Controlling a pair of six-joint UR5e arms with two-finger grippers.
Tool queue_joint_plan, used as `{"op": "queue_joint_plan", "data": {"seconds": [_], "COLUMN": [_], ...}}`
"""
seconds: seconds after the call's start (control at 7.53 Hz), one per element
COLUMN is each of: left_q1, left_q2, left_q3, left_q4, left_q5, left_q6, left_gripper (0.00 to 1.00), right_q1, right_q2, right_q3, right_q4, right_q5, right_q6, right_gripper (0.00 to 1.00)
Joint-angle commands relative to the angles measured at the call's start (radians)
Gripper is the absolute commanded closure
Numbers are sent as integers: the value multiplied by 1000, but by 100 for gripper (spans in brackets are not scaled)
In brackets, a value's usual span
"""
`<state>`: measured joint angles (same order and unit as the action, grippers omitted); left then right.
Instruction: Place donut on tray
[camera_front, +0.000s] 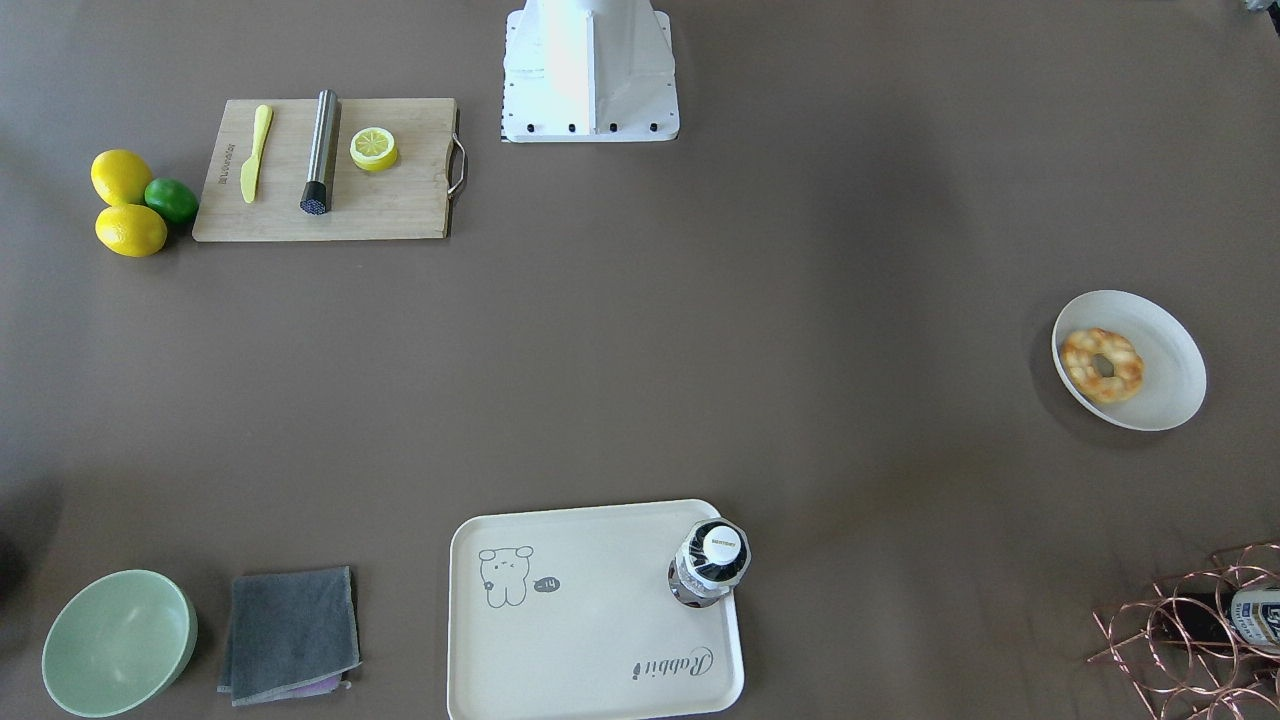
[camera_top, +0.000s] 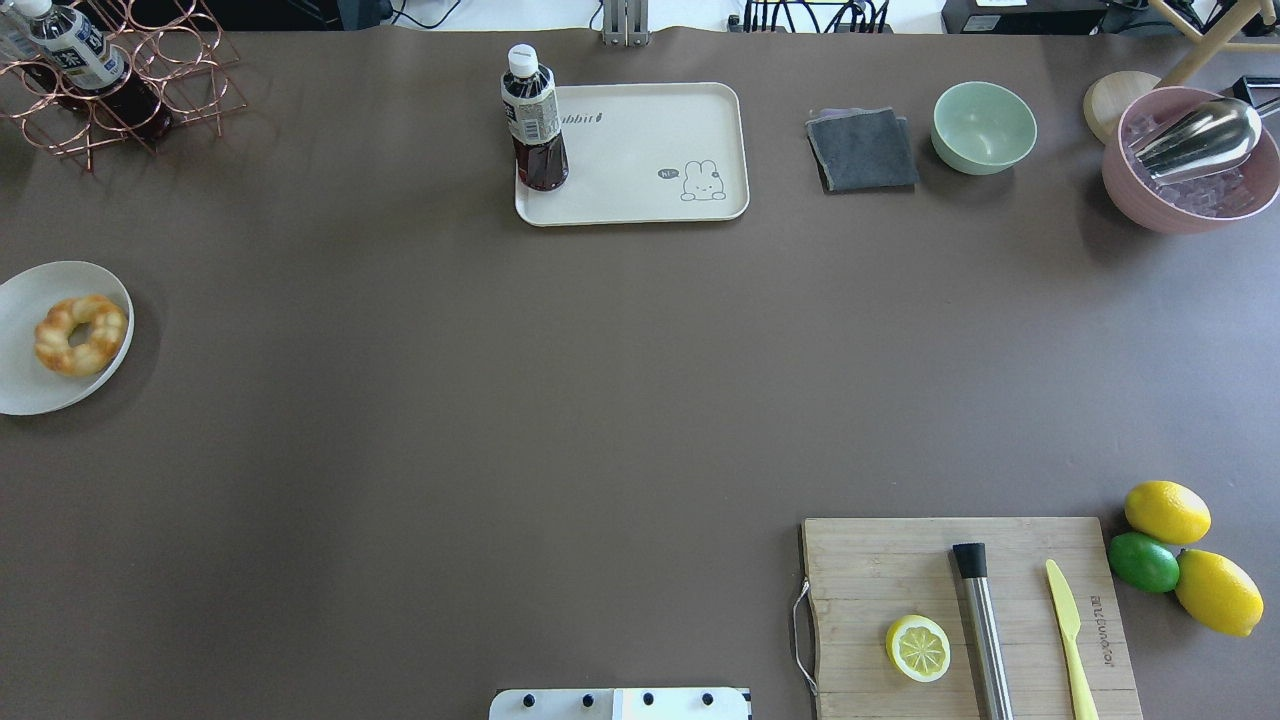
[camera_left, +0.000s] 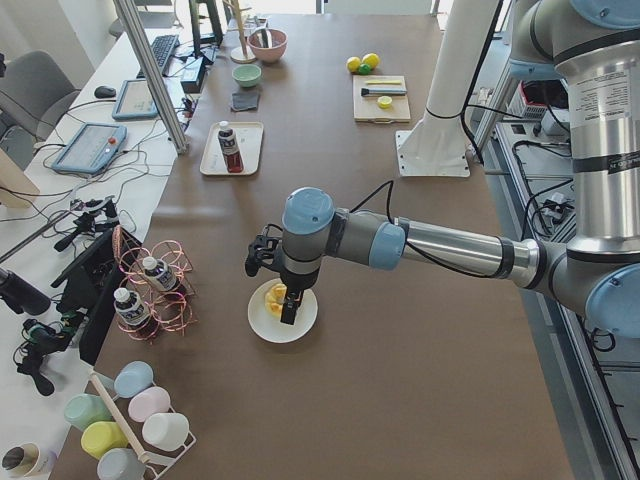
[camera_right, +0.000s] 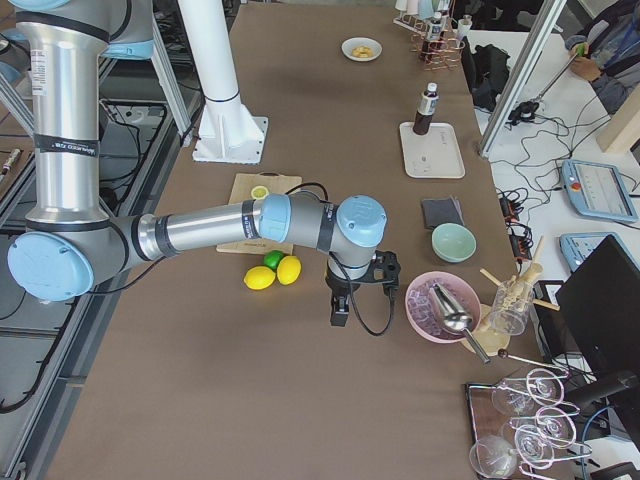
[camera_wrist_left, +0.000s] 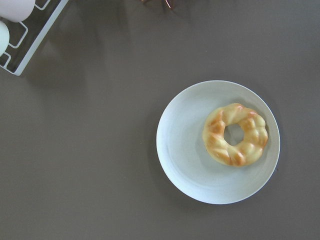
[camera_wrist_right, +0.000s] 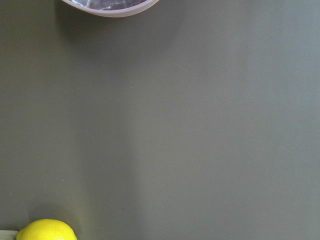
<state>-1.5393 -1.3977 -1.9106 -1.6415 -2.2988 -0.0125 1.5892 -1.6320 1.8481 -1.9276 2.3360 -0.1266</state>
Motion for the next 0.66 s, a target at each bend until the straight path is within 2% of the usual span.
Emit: {"op": "queue_joint_plan", "data": {"seconds": [0.0,0.4,0.53], "left_q1": [39,44,42], "left_q2": [29,43,55], "left_q3": [22,33,39], "left_q4": [-81,-84,-86], "left_q5": [79,50,-23], "left_q6": [-1,-12,-39], "left_gripper": [3,2,3], "right_q1": [0,0,0], "right_q2": [-3,-12,-12], "right_q3": [0,3,2], "right_q4": [-1,1,2], "right_q5": [0,0,2], "right_q6": [-1,-1,-1], "right_gripper": [0,0,0]}}
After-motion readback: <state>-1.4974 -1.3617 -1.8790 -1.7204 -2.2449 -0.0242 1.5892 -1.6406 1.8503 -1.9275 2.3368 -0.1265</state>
